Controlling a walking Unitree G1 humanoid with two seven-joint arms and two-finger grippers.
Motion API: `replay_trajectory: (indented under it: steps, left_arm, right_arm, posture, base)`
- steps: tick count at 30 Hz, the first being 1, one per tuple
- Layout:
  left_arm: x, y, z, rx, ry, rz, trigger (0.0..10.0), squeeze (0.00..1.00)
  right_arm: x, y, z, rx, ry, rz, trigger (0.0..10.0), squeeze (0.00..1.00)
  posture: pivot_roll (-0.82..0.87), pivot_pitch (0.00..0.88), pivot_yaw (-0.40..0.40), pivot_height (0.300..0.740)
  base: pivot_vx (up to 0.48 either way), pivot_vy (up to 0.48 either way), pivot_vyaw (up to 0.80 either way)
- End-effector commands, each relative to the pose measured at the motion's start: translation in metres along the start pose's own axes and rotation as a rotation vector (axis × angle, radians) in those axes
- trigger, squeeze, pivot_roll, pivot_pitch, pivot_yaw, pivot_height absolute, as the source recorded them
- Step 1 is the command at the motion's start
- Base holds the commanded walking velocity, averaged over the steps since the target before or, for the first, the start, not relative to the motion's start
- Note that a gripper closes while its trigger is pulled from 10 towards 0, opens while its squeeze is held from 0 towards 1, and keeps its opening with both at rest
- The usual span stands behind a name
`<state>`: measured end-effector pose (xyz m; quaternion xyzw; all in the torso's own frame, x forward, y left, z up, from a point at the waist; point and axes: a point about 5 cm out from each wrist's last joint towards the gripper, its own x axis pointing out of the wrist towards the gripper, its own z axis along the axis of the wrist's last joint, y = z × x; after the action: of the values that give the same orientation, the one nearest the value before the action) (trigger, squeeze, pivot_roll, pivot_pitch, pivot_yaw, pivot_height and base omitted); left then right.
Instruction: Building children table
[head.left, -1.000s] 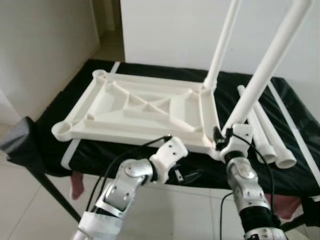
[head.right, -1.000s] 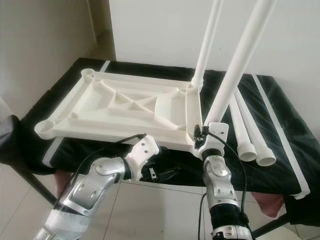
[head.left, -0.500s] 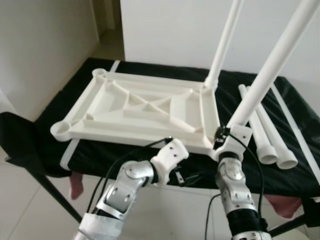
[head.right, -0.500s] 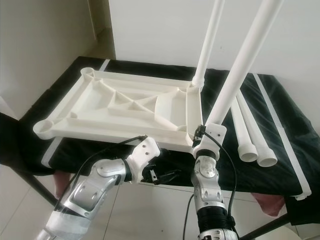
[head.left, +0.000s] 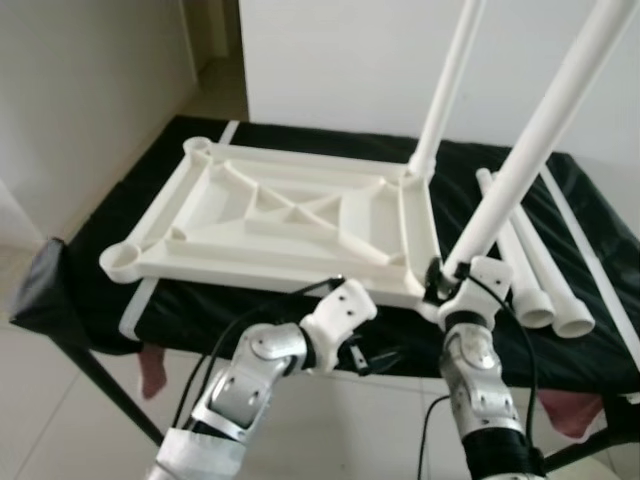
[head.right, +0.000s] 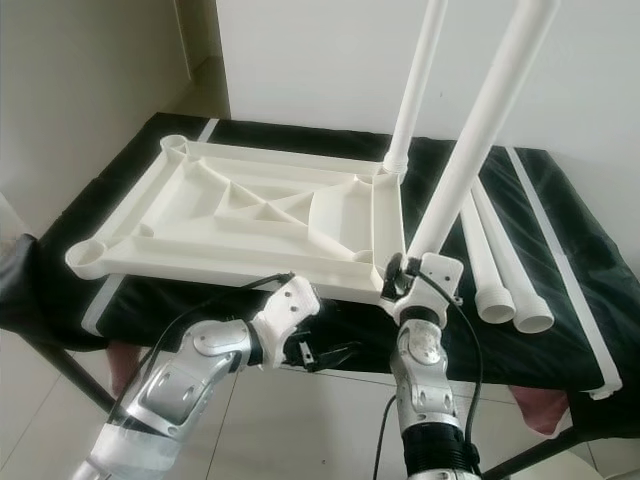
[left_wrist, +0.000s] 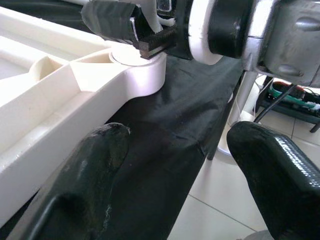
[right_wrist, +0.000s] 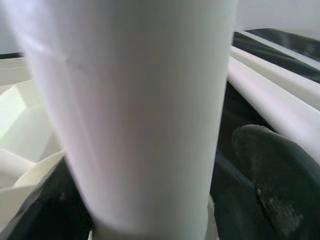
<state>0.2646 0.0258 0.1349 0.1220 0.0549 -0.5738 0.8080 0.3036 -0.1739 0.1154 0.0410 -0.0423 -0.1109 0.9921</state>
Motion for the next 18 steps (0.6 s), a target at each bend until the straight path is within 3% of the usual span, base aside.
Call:
replay_trajectory:
  steps: [1,9,18]
  left_arm:
    - [-0.001,0.002,0.0,-0.002,0.007,0.068,10.0,0.0]
    - [0.001,0.002,0.002,0.008,0.0,0.049,10.0,0.0]
    - [0.0,0.003,0.007,0.035,-0.043,0.04,10.0,0.0]
  right_arm:
    - [-0.004,-0.002,-0.003,0.001,0.019,0.071,10.0,0.0]
    - [0.004,-0.016,0.003,-0.069,-0.007,0.225,10.0,0.0]
    - [0.013,-0.014,0.005,-0.136,0.017,0.442,10.0,0.0]
  posture:
    - [0.01,0.0,-0.044,0.74]
    - [0.0,0.0,-0.028,0.74]
    - [-0.01,0.0,-0.02,0.74]
  base:
    - [0.0,0.0,0.0]
    - [0.0,0.0,0.0]
    - [0.0,0.0,0.0]
